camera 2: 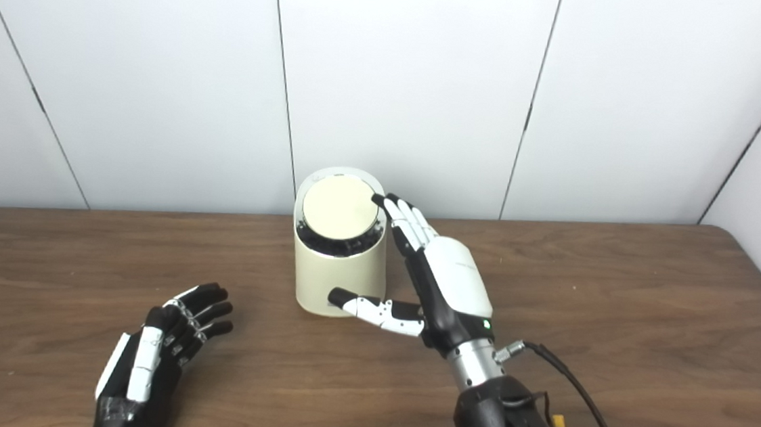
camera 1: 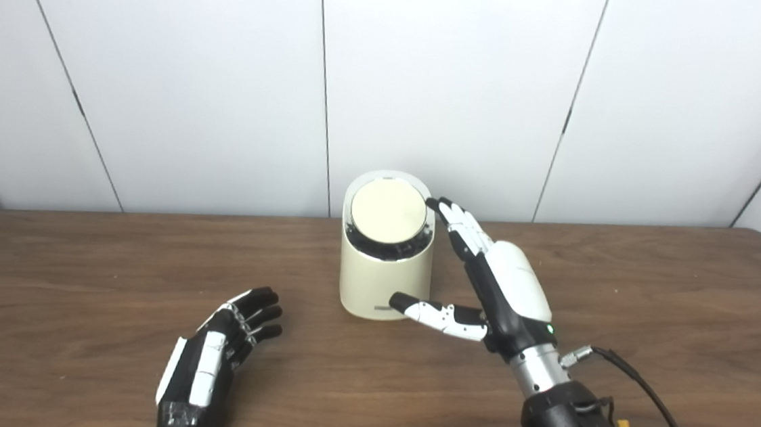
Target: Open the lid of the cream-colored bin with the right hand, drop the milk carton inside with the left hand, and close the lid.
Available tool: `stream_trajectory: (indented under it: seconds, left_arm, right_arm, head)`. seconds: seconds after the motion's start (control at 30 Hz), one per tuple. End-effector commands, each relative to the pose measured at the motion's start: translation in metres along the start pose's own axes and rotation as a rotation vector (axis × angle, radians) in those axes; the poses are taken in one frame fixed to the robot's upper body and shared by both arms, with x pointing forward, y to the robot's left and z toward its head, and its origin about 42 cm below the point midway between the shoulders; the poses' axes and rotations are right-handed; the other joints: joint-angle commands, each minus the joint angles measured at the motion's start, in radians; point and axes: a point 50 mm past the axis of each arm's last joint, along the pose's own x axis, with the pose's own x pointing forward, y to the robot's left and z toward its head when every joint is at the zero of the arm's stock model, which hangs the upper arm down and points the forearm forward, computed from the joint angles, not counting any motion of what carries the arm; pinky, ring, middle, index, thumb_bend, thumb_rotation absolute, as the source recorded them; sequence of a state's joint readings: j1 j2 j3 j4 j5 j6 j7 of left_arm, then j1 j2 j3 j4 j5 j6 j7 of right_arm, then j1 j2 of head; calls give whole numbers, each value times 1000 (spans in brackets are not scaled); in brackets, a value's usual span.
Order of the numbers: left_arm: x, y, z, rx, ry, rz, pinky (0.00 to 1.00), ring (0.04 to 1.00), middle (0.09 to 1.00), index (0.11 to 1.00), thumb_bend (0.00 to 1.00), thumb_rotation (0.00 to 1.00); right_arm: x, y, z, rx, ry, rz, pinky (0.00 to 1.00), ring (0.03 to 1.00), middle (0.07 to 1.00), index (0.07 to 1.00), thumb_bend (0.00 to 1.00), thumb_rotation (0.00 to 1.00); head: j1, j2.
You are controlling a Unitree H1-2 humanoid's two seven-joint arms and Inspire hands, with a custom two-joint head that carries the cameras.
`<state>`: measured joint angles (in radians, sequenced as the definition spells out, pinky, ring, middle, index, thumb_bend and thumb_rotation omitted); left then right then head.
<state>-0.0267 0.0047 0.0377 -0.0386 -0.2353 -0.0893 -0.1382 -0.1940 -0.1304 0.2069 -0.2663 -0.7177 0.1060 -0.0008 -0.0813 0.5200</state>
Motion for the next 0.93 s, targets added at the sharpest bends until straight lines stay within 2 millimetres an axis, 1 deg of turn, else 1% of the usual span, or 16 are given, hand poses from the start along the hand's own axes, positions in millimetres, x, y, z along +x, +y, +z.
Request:
stream_trajectory:
  seconds: [0.0, 0.1, 0.13, 0.17, 0.2, 0.23, 0.27, 0.3, 0.33, 0.4, 0.43, 0.53, 0.6, 0.7, 0.73, 0.9]
  left_arm:
    - [7, -6, 12, 5, -70, 8, 730, 794, 795, 780, 422, 743]
    - [7, -6, 12, 5, -70, 14, 724, 793, 794, 778, 373, 731]
    - [7, -6, 13, 11, -78, 26, 724, 793, 794, 778, 370, 730]
    - [7, -6, 13, 17, -83, 34, 726, 792, 789, 773, 291, 628]
    - [6, -6, 14, 22, -86, 40, 727, 792, 789, 773, 264, 584]
    - [6, -6, 14, 25, -87, 43, 727, 792, 788, 773, 250, 559]
    - [5, -6, 14, 27, -86, 47, 726, 792, 789, 775, 239, 539]
    - [4, -6, 15, 29, -84, 51, 716, 788, 787, 771, 239, 503]
    - [3, -6, 17, 30, -85, 56, 711, 786, 787, 770, 243, 478]
    - [1, -5, 18, 38, -88, 68, 701, 781, 786, 769, 251, 415]
    - [0, -4, 19, 41, -90, 74, 697, 780, 787, 771, 258, 394]
    - [-4, -2, 21, 42, -98, 93, 681, 769, 780, 768, 275, 336]
    - [-6, -1, 22, 40, -101, 102, 679, 768, 780, 767, 276, 322]
    - [-8, 0, 25, 41, -103, 114, 674, 766, 778, 766, 276, 313]
    - [-10, 1, 26, 41, -104, 117, 675, 767, 779, 768, 273, 312]
    - [-12, 5, 29, 44, -109, 139, 673, 765, 777, 768, 282, 328]
  right_arm:
    - [2, -7, 8, 25, -49, -81, 862, 947, 956, 941, 386, 787]
    - [0, -7, 7, 29, -46, -87, 852, 941, 950, 935, 350, 806]
    - [-14, 2, -4, 96, -20, -120, 851, 941, 950, 934, 348, 807]
    - [-27, 9, -12, 153, 12, -152, 779, 878, 889, 869, 254, 700]
    - [-36, 13, -18, 192, 34, -178, 756, 856, 865, 843, 225, 659]
    - [-43, 15, -21, 220, 55, -201, 744, 844, 853, 830, 210, 641]
    - [-47, 16, -23, 237, 70, -230, 739, 836, 842, 816, 206, 609]
    - [-51, 16, -25, 250, 79, -257, 685, 798, 811, 784, 217, 458]
    - [-54, 17, -27, 260, 86, -279, 652, 776, 794, 764, 222, 369]
    - [-60, 18, -31, 281, 100, -306, 605, 743, 768, 734, 232, 231]
    - [-63, 20, -33, 295, 110, -313, 595, 734, 761, 727, 238, 204]
    - [-70, 24, -38, 313, 124, -325, 584, 720, 753, 724, 244, 166]
    - [-74, 25, -39, 307, 140, -324, 579, 711, 752, 728, 238, 180]
    - [-77, 27, -39, 325, 165, -339, 569, 700, 744, 725, 240, 218]
    - [-79, 27, -39, 332, 172, -344, 567, 699, 740, 723, 239, 220]
    - [-82, 26, -42, 378, 192, -357, 580, 700, 729, 711, 255, 216]
  head:
    - [0, 0]
    - [0, 0]
    - [4, 6]
    - [5, 8]
    - [5, 8]
    - [7, 9]
    - [10, 12]
    - [12, 14]
    - [13, 17]
    - [14, 21]
    - [15, 23]
    - [19, 33]
    - [21, 37]
    - [26, 46]
    - [24, 55]
    - [12, 66]
